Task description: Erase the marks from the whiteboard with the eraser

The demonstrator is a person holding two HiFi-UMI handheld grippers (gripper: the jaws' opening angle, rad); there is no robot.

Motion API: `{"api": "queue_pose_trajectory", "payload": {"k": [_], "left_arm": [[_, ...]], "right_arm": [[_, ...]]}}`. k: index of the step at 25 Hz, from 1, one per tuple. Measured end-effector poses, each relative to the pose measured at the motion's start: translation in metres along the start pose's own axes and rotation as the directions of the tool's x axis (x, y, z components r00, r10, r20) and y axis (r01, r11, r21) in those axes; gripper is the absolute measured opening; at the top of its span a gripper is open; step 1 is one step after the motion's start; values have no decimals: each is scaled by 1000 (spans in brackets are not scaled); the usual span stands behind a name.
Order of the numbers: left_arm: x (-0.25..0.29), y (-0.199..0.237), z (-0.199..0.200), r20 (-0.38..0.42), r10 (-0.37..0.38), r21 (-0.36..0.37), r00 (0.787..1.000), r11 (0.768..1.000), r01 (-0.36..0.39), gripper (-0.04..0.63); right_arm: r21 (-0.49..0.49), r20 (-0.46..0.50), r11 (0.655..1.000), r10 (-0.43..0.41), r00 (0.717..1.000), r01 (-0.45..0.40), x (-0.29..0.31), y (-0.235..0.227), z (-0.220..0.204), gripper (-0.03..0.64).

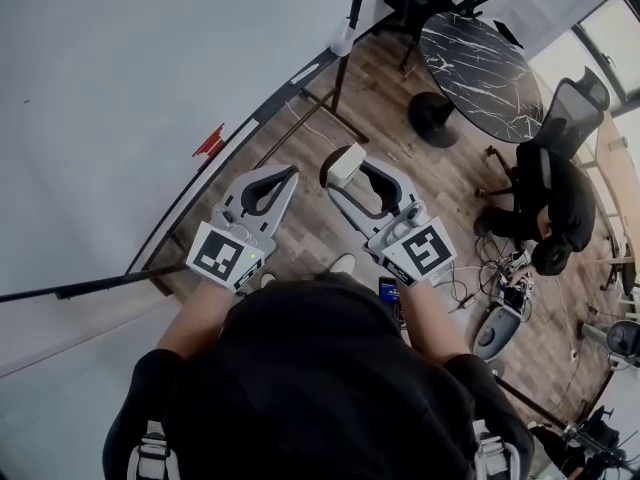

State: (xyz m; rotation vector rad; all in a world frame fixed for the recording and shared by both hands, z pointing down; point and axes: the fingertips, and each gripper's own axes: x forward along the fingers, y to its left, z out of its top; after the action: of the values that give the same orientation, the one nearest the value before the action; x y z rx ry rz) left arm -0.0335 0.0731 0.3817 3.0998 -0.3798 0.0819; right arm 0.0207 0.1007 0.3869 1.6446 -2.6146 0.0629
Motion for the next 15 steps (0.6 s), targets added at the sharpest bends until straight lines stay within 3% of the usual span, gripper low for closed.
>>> {"api": "queue_pose_trajectory", "payload": {"k": [8,15], "left_arm": [[47,-9,15,-12,109,16,994,994,-109,3],[59,3,20,-39,218,21,975,976,-217,3]], "right_arm": [[12,20,995,97,995,-97,-16,-45,6,225],[41,34,983,175,984,-176,-8,-67,13,225]]}}
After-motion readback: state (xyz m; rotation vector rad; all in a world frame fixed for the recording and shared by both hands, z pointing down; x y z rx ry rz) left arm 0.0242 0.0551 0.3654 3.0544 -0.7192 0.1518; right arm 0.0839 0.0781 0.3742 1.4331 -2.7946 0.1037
